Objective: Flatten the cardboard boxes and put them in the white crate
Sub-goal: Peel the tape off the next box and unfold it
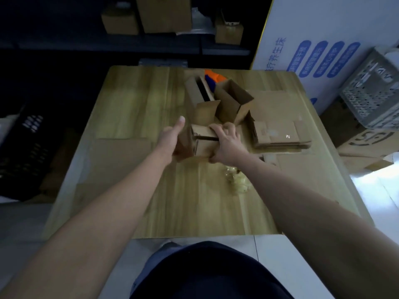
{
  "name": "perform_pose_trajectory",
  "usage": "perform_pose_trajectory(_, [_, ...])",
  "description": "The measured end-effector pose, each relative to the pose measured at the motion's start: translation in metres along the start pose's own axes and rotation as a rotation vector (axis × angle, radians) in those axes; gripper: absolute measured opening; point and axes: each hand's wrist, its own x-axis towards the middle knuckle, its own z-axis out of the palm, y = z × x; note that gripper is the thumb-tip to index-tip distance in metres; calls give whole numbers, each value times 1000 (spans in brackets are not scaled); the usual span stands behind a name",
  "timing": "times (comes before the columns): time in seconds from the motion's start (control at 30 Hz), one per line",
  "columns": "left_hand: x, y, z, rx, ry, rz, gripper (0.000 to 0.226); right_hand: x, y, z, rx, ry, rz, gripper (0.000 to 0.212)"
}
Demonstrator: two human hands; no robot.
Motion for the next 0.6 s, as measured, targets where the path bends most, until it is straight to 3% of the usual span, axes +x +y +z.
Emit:
perform_pose_trajectory(0.07, [-3,-4,-15,32,-2,60,107,9,-22,11,-12,-121,22,99])
perform_pose_trajectory(0.1, [-5,-8,-21,56,6,96,106,13,-31,14,4,-173,24,95])
perform_pose_trajectory(0.23, [-3,-20,-51,283,255,213,73,23,-53,17,342,-222,46,71])
perform_pose_trajectory(0.3, [-3,-21,-62,370,336,181,67,26,-60,19,364,-184,60,59])
perform_pose_trajectory(0.43, [-3,-22,-70,497,204,98,58,29,-76,21,265,-92,87,42])
perform_pose_trajectory(0.6, [0,-15,-72,273,156,86,36,32,-81,22,394,67,186,35])
